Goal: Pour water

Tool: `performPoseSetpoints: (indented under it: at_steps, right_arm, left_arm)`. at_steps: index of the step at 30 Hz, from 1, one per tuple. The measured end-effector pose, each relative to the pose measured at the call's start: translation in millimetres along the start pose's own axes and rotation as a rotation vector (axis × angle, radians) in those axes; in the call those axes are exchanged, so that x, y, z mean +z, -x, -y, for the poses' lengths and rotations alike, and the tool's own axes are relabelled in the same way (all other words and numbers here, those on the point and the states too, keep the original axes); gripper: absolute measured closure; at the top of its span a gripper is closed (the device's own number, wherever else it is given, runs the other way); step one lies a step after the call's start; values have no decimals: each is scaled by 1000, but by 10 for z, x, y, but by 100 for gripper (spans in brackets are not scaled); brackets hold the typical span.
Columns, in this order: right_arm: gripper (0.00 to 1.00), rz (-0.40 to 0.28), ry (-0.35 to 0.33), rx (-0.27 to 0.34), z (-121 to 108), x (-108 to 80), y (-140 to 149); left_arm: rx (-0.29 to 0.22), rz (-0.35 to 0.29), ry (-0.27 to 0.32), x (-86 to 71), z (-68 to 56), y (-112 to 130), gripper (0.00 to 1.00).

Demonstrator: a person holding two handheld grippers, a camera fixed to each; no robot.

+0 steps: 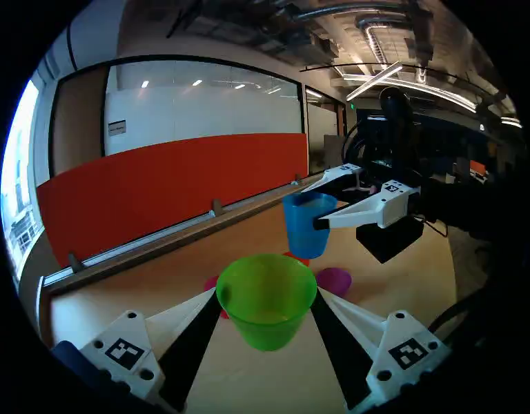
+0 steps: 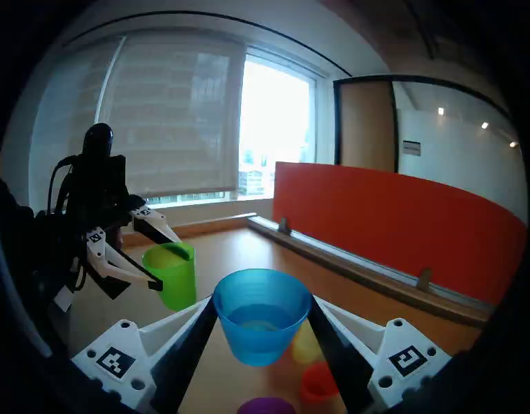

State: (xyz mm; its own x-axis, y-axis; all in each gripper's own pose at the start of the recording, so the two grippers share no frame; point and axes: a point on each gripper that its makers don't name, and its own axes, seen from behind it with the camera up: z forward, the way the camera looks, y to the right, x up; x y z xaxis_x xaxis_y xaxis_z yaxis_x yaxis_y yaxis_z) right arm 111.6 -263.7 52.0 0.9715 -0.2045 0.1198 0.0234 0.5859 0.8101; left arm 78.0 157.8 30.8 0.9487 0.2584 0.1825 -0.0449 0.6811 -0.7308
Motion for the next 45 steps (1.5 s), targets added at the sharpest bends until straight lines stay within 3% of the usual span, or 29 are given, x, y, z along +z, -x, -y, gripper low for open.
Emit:
performPoseSetpoints:
  at_steps: [17, 45]
  right_arm:
    - [7, -93, 1, 6, 44, -4, -293]
    - [7, -138, -1, -13, 77, -16, -413]
  left_arm:
    - [-9, -104, -24, -112, 9, -311, 13]
    - [-25, -172, -43, -173, 30, -491, 13]
